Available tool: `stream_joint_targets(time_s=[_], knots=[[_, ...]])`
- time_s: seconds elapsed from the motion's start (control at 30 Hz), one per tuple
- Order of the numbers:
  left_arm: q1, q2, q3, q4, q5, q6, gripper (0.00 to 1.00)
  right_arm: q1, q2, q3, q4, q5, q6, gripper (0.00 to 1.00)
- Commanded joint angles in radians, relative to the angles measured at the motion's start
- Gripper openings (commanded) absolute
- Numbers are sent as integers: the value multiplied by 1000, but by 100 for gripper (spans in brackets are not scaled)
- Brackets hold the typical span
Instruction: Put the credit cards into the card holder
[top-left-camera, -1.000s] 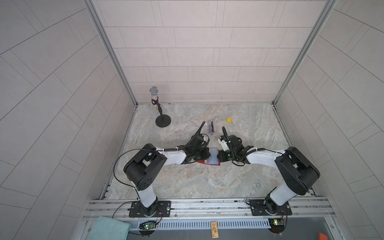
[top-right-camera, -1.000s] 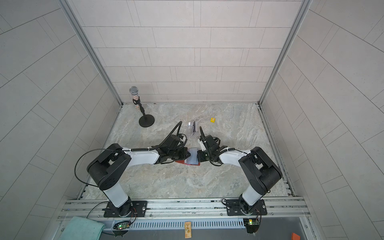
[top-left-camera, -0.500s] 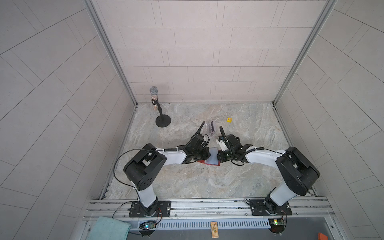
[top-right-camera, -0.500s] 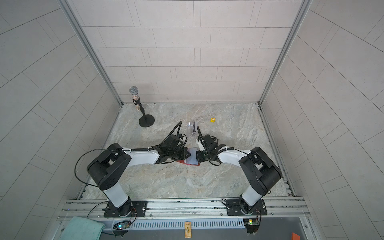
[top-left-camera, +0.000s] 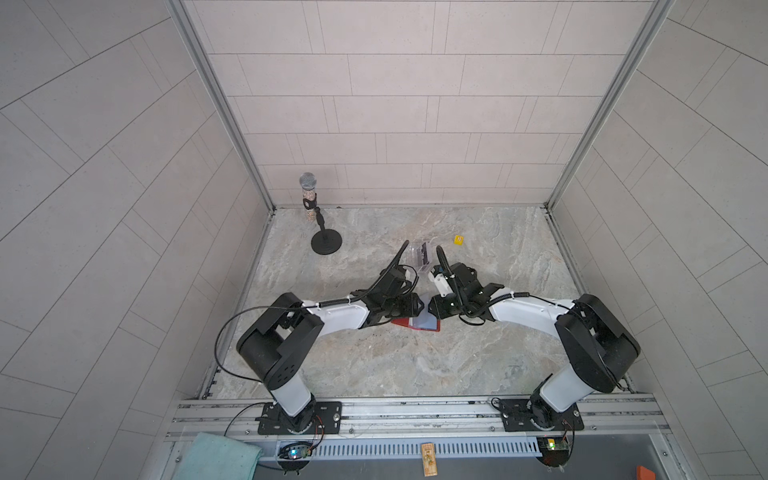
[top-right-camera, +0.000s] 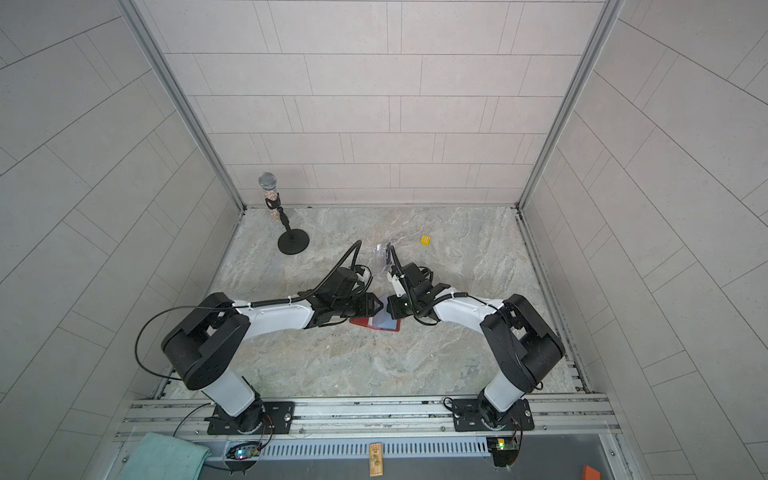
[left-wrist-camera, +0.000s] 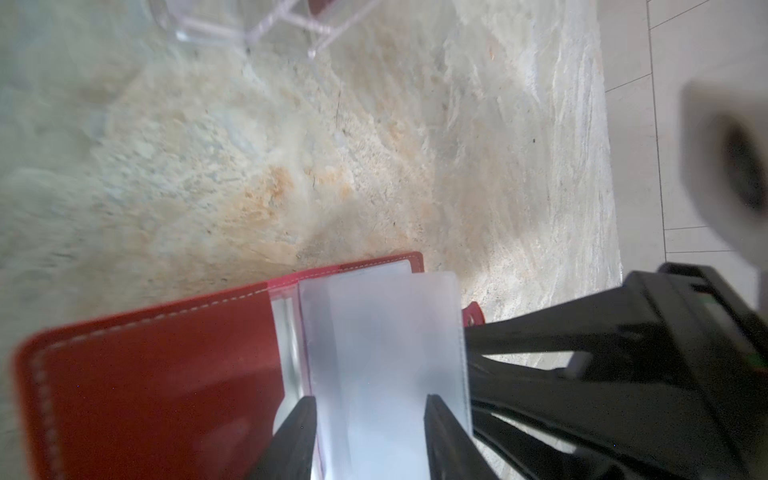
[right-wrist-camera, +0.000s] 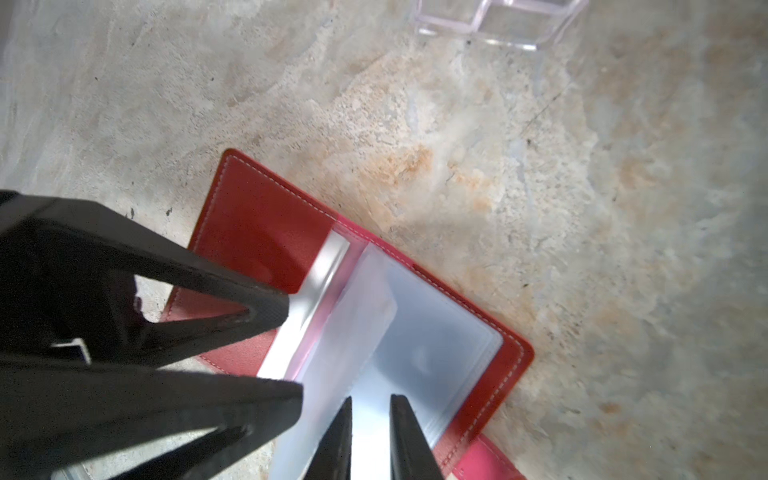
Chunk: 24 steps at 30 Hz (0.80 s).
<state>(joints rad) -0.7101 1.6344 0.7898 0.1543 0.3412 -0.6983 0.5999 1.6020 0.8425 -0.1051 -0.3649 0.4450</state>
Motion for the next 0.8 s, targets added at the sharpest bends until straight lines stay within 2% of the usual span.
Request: stream_joint_targets(time_s=[0.0,0.13,0.37,0.57,0.77], knots=[[-3,-81,-28,-62,-95,37,49,15,35,31,20,-27,1,21],[-3,-166,-58,-108,-198,51,49,32,85,68,28,-43,3,26],[-3,-223,-78,-134,-239,82,50,61,171,127,28,-31,7,34],[-2,-199,-82,-118,-208,93,49,74,211,148,-3,22,-1,27],[12,-105,-66,-87,-143,83,45,81,226,147,-29,45,-25,20]])
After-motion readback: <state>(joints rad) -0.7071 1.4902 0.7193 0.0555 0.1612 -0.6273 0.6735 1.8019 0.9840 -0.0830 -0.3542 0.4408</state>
